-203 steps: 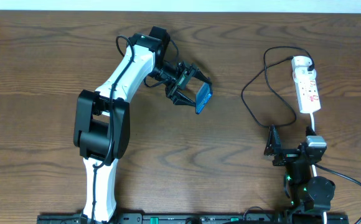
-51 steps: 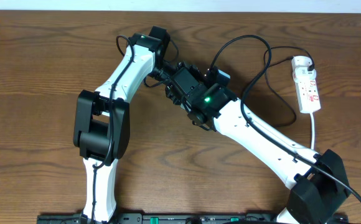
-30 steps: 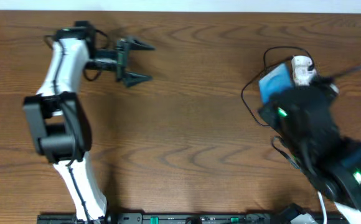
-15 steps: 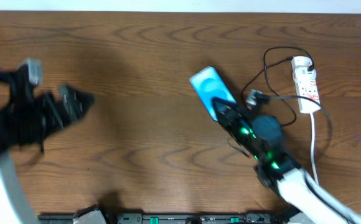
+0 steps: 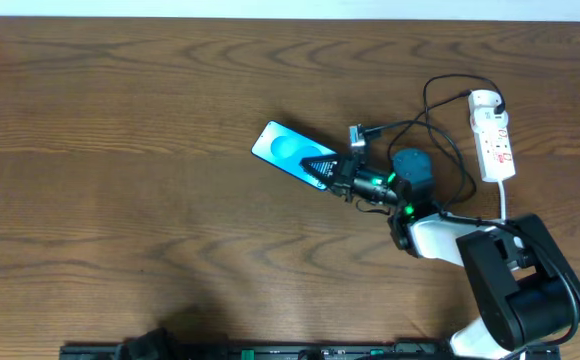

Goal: Plug charger to phone and switch on socket
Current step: 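Open the left gripper and carry the phone right with the right gripper, then regrasp the phone's end with the left gripper from the right gripper, then release the phone from the right gripper and hold it with left, then move the right gripper to the black USB-C cable near the power strip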

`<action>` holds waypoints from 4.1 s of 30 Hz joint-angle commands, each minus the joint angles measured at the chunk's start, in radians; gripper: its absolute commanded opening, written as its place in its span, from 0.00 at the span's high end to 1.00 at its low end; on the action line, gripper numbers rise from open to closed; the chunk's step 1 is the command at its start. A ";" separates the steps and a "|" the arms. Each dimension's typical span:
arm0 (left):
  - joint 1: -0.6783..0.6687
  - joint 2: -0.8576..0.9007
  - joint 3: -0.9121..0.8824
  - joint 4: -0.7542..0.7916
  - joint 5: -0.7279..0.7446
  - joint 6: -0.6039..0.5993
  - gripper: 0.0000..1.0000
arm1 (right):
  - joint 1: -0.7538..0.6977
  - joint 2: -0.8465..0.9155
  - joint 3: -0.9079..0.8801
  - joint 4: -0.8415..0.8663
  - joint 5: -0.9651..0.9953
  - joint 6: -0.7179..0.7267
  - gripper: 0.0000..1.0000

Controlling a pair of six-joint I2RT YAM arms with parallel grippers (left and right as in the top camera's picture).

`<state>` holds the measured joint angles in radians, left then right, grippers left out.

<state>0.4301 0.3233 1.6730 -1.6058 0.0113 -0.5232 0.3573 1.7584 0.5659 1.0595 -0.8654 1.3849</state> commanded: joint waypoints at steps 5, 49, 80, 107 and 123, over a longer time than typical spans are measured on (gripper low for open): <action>0.002 0.048 -0.830 0.734 0.417 -0.449 0.07 | -0.142 -0.033 0.025 0.014 -0.199 -0.085 0.99; -0.724 1.053 -1.340 2.610 0.467 -1.125 0.58 | 0.201 -0.032 0.025 -0.006 0.124 0.362 0.98; -0.724 1.053 -1.340 2.191 0.489 -1.139 0.92 | 0.032 -0.032 0.025 -0.246 0.182 -0.383 0.59; -0.723 1.262 -1.149 2.326 0.638 -1.116 0.92 | -0.199 -0.393 0.618 -1.720 1.013 -0.837 0.51; -0.724 1.262 -1.149 2.288 0.707 -0.996 0.92 | -0.198 0.278 0.721 -1.515 1.000 -0.813 0.32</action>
<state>-0.2924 1.5867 0.4999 0.6792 0.6998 -1.5490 0.1600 1.9938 1.2636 -0.4892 0.1314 0.5720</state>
